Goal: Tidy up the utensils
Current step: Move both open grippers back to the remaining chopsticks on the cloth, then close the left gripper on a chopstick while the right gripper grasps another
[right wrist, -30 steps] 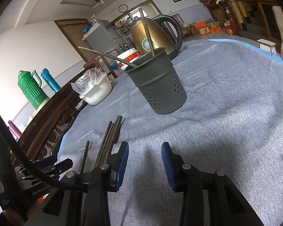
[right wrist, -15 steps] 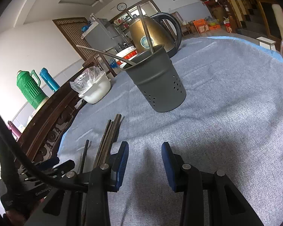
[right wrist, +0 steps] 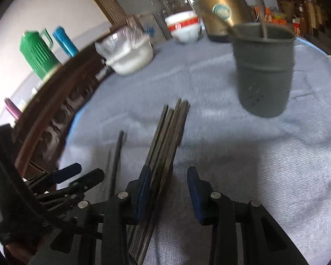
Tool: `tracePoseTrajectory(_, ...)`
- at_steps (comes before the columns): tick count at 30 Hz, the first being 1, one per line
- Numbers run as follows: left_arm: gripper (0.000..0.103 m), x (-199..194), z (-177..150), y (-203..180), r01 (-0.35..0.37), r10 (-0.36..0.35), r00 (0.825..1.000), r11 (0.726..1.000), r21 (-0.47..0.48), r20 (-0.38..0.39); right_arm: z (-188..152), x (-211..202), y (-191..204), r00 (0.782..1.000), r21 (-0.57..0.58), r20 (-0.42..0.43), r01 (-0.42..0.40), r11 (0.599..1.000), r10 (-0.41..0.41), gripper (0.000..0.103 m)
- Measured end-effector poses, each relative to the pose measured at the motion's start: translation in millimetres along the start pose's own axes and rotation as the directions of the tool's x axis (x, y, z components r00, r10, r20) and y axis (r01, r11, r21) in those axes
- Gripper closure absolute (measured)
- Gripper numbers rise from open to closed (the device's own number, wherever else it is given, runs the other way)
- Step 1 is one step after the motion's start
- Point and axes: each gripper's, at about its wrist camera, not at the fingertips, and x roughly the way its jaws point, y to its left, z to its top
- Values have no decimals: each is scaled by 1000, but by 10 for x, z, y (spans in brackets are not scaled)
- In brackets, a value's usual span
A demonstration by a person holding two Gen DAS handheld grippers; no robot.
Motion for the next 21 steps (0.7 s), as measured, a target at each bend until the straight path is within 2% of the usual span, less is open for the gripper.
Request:
tracePoseTrajectory(5, 41, 36, 5, 38, 37, -37, 999, 999, -12, -15, -16, 122, -20, 999, 23, -45, 11, 1000, -10, 78)
tracePoseTrajectory(14, 41, 72, 35, -6, 94, -94, 994, 996, -5, -49, 26, 125, -20, 997, -3, -75, 30, 1000, -31, 79)
tracePoseTrajectory(18, 41, 119, 40, -45, 108, -107, 992, 994, 8, -68, 12, 72, -55, 995, -28, -75, 67, 997, -69, 79)
tracePoseTrajectory(21, 41, 172, 61, -34, 116, -115, 990, 993, 4, -85, 2, 50, -111, 994, -9, -92, 52, 999, -52, 79)
